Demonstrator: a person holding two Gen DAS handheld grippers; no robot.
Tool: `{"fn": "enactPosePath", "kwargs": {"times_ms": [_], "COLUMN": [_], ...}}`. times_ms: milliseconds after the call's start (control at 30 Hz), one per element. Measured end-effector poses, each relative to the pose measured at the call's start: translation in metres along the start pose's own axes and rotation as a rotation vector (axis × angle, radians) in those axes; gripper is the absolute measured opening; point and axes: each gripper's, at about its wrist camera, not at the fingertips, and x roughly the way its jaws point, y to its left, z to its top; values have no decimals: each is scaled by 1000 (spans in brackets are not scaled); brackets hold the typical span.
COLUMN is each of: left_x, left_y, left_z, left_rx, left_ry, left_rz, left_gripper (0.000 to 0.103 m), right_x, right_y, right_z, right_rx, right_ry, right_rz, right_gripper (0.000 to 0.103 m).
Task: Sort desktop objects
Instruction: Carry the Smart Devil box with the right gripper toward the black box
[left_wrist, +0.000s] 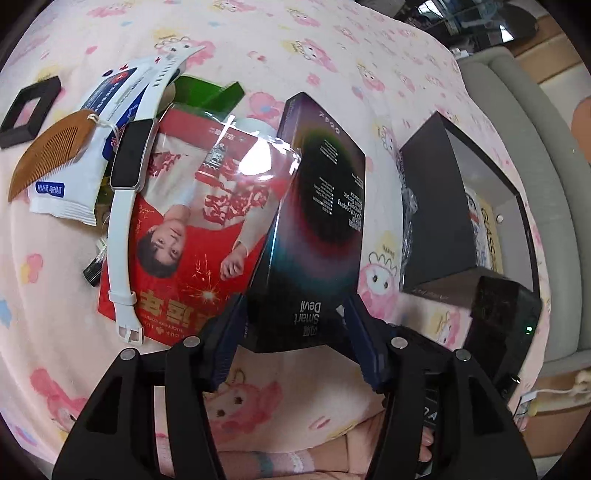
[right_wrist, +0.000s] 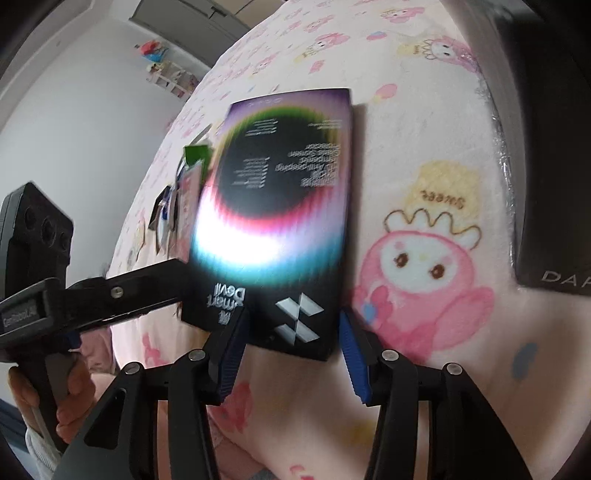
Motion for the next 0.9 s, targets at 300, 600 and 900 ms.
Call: {"fn": "enactPosePath", "kwargs": {"times_ms": [300, 600, 900], "left_x": [12, 27, 28], "left_y": [-3, -28, -27], "left_z": [-23, -40, 8], "left_rx": [-40, 41, 15], "left_ry": [92, 98, -5], "left_rz": [-8, -11, 38], "left_gripper": [56, 53, 52], "right_x": [-40, -52, -43], "right_y": [26, -11, -12], "right_z": [-21, -27, -46], "right_rx": [-122, -15, 28], "right_ry": [12, 56, 157], "right_rz": [-45, -203, -173], "right_gripper": [42, 43, 43]}}
